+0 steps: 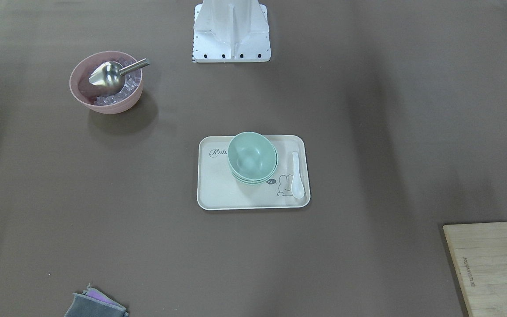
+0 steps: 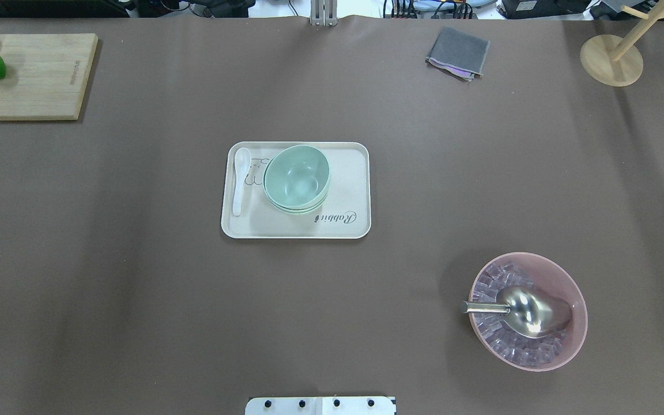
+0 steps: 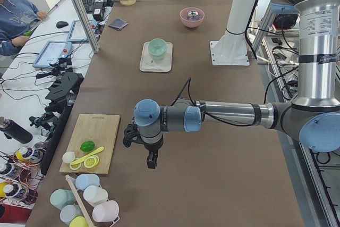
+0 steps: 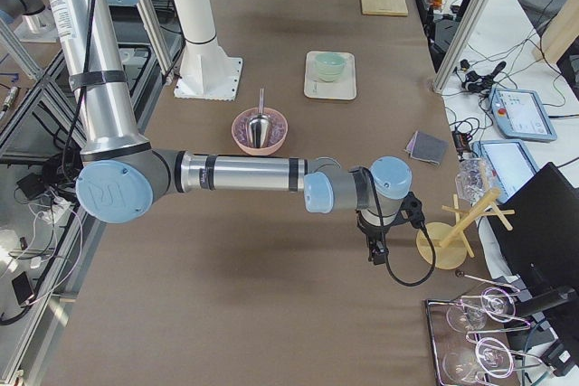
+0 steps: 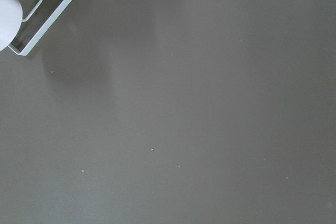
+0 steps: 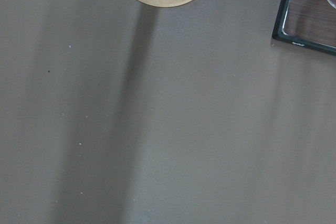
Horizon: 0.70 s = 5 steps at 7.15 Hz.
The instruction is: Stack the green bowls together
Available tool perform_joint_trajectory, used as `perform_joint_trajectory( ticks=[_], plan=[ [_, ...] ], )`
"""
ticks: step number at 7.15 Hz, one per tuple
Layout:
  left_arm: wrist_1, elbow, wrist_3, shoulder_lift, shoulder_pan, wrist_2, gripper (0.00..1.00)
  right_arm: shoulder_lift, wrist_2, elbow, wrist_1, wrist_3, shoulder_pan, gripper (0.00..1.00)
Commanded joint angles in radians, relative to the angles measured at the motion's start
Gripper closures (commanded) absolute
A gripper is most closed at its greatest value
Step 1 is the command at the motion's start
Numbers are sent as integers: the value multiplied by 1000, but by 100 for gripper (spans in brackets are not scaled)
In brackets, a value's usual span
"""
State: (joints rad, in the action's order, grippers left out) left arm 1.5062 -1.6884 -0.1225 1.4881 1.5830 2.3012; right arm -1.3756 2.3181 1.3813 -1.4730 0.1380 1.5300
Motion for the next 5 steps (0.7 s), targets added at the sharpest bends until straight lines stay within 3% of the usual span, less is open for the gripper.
perform_joint_trajectory(
  ticks=[1, 5],
  plan=[
    [0, 1, 3, -2, 0, -3, 2, -5, -3, -4, -36, 0, 4, 0],
    [0, 9, 3, -2, 0, -2, 2, 1, -2, -1, -127, -3, 29, 0]
  ],
)
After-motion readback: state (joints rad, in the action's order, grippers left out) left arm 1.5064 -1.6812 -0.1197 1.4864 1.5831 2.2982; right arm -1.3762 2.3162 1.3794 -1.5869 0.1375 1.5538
